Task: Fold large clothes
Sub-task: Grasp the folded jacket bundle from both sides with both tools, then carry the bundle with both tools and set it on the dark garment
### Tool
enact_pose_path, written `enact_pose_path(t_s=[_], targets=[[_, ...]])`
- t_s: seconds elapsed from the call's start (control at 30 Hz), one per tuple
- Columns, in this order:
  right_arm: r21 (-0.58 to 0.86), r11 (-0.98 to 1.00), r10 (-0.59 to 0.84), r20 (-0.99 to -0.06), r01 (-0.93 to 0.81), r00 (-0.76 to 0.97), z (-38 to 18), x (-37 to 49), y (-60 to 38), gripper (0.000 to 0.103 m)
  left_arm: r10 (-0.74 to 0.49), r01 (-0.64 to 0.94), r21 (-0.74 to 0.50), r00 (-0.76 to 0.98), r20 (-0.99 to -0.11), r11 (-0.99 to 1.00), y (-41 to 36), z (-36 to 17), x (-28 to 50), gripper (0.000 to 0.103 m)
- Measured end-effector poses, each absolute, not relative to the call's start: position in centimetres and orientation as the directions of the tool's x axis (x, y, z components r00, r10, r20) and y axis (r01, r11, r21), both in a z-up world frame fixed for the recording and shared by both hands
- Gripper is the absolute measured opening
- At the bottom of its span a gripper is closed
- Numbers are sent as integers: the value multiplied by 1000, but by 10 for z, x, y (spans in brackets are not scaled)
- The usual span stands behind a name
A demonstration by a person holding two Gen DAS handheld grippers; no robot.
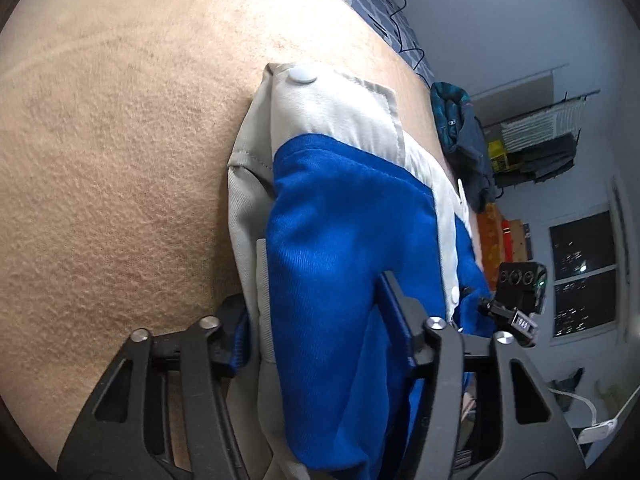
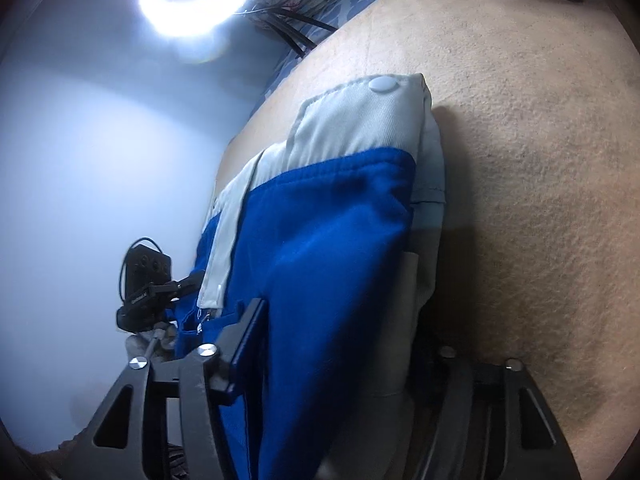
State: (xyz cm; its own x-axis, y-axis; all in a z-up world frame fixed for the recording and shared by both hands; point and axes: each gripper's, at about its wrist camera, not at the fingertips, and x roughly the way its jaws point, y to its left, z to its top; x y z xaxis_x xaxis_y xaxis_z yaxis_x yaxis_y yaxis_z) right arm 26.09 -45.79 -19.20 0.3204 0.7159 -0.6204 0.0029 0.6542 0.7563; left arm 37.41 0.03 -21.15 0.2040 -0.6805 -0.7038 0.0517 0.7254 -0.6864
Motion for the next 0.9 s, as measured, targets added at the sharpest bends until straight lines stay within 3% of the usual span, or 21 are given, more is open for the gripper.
enact_pose_path(t_s=[0.37, 0.5, 0.9], targets=[[640, 767, 616, -708, -55, 345, -160, 251, -446, 28, -653, 125, -646, 267, -709, 753, -3, -182, 363, 27], [597, 796, 588, -724, -101, 361, -141, 246, -439, 26, -664, 144, -653, 280, -694, 744, -7, -169, 359, 21], [553, 823, 551, -720, -130, 422, -111, 241, -462, 24, -710, 254, -663, 262, -653, 704, -54, -137, 356, 17]])
